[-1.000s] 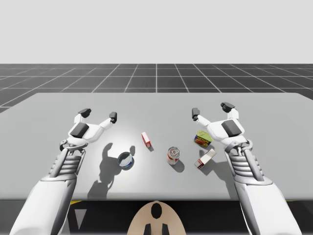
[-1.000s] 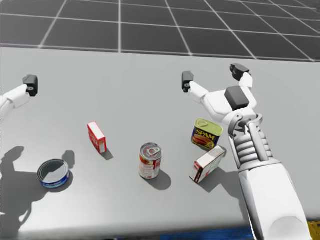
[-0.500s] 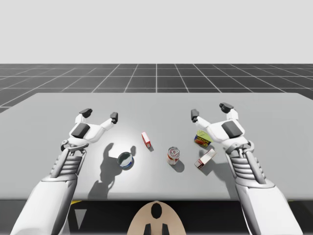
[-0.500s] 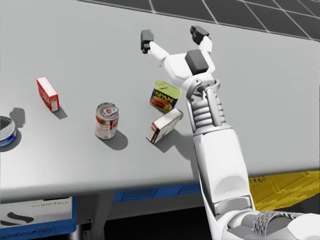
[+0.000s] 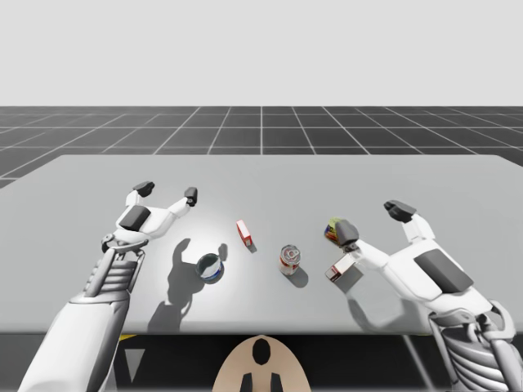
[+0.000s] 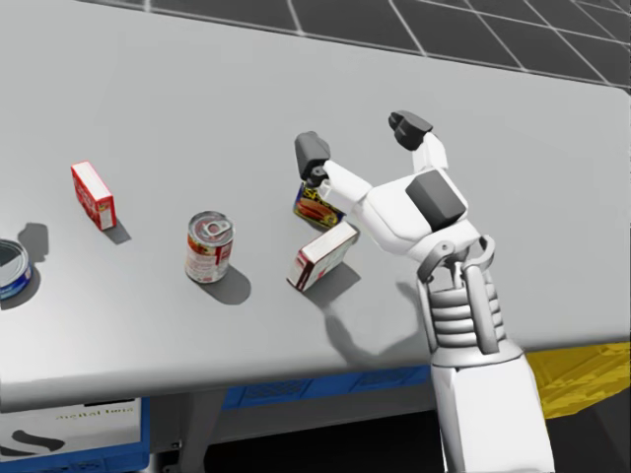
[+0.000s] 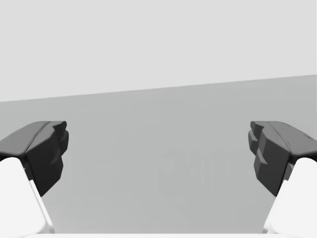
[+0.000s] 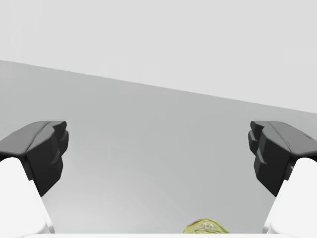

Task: Grasp the pudding box and hold it up.

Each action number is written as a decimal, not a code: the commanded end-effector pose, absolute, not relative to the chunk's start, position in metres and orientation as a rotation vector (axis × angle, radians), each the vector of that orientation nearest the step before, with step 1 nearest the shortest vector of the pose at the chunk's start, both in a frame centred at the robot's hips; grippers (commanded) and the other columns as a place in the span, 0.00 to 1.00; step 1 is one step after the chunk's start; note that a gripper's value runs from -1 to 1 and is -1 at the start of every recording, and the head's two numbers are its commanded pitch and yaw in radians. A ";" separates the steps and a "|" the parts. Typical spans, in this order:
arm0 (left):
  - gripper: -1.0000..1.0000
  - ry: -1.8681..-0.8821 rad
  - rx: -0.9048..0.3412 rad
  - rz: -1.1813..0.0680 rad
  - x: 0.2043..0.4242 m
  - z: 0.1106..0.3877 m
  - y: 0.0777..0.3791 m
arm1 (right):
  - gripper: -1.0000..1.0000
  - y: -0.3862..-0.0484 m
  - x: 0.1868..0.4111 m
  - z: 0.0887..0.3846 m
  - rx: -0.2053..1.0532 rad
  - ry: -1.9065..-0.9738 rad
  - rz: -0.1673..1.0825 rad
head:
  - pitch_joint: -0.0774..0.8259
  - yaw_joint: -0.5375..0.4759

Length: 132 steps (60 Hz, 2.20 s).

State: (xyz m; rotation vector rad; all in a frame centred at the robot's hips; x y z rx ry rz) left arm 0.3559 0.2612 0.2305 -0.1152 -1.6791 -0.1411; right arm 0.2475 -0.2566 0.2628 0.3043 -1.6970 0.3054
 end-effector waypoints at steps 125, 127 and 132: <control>0.00 -1.677 -0.100 -0.157 0.356 0.225 0.252 | 1.00 -0.269 0.238 0.108 0.259 -1.539 0.449 | 0.71 0.17; 0.00 -1.677 -0.099 -0.157 0.356 0.225 0.252 | 1.00 -0.268 0.237 0.107 0.260 -1.540 0.450 | 0.68 0.17; 0.00 -1.678 -0.098 -0.157 0.356 0.225 0.252 | 1.00 -0.268 0.236 0.107 0.261 -1.541 0.450 | 0.61 0.17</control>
